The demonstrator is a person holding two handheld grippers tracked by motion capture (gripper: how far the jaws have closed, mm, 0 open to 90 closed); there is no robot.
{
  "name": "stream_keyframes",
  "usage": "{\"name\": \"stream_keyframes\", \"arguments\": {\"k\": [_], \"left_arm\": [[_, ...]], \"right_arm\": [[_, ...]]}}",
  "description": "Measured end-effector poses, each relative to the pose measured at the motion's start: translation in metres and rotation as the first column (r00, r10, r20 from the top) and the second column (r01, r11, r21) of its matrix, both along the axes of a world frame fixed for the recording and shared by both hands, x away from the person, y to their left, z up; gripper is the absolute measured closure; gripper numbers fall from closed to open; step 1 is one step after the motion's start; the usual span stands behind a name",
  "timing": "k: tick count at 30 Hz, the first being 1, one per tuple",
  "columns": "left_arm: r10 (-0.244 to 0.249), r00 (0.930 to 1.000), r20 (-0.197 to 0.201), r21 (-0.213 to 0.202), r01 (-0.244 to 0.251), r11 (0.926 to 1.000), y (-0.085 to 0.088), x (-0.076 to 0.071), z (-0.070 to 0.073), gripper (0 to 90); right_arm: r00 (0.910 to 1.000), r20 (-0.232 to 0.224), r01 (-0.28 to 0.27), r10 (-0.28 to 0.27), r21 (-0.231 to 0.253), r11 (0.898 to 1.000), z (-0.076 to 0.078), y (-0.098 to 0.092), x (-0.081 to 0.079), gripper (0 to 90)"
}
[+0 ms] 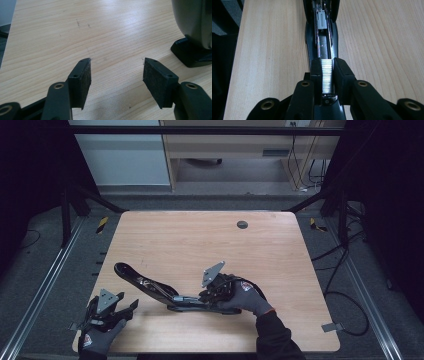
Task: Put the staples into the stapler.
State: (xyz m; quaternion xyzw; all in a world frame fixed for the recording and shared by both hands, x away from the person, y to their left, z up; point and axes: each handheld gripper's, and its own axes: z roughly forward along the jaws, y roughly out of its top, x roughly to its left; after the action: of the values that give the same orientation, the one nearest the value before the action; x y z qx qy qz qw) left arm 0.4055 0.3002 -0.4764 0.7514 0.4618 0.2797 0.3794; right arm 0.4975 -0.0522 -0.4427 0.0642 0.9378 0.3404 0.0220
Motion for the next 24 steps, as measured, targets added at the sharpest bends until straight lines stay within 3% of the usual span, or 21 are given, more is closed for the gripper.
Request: {"name": "stream_keyframes", "arguments": {"k": [10, 17, 24], "left_arm": [[0.002, 1.0, 0.001, 0.0, -0.002, 1.0, 0.0001, 0.0, 0.0, 39.1], [0.001, 1.0, 0.002, 0.002, -0.001, 1.0, 0.0001, 0.0001, 0.0, 39.1], [0.002, 1.0, 0.001, 0.003, -0.002, 1.0, 0.0002, 0.0001, -0.0001, 39.1]], "right_arm": [[0.9999, -0.007, -0.012, 0.012, -0.016, 1.0, -0.0017, 0.0009, -0.0001, 78.5], [0.9999, -0.004, -0.01, 0.01, 0.013, 1.0, 0.0025, -0.0012, 0.0005, 78.5], [0.9999, -0.006, -0.01, 0.01, 0.006, 1.0, 0.0017, -0.0023, 0.0019, 78.5]]}}
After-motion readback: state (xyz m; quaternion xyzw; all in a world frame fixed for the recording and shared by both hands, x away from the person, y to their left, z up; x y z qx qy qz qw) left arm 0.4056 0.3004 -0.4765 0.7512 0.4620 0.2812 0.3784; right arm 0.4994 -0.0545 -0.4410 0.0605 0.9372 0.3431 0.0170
